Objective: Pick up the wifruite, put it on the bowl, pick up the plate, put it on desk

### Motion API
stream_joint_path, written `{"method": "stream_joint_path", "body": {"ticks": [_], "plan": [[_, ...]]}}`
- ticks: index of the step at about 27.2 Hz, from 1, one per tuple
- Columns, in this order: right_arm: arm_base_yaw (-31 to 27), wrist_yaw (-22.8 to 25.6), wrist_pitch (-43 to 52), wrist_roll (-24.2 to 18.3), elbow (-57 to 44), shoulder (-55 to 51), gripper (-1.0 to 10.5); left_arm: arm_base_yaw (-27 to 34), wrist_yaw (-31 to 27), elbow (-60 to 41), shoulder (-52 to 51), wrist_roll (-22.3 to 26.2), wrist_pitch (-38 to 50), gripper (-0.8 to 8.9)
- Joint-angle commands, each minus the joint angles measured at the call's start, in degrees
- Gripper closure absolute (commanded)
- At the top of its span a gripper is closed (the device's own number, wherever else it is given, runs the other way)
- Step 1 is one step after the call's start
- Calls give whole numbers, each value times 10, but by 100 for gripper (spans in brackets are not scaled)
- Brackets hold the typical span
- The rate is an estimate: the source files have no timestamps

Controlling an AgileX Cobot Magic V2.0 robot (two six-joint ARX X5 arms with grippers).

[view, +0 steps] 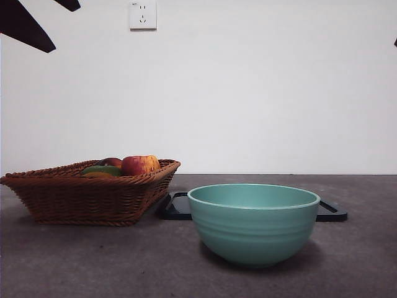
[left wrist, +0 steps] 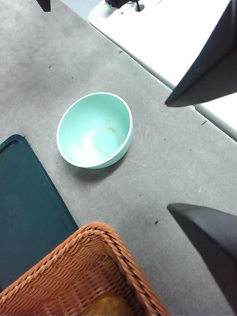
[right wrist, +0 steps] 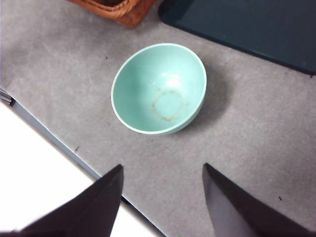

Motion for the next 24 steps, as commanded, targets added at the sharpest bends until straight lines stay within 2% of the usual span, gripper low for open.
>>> {"method": "stream_joint_path", "body": {"ticks": [1, 2, 3, 4, 5, 24], "plan": [[4, -1, 1, -7, 5, 2, 721, -3, 3, 6, 4, 5, 4, 521], [4, -1, 0, -7, 5, 2, 786, -3, 3, 6, 4, 5, 4, 570], [4, 0, 0, -8, 5, 2, 901, -3, 3, 6, 4, 5, 3, 672], [4, 3, 1, -8, 5, 2, 950, -3, 3, 6, 4, 5, 3, 767], [4, 5, 2, -8, 5, 2, 937, -3, 3, 6, 4, 5, 4, 810], [4, 3, 2, -8, 5, 2, 938, -3, 3, 6, 4, 5, 6, 794]]}}
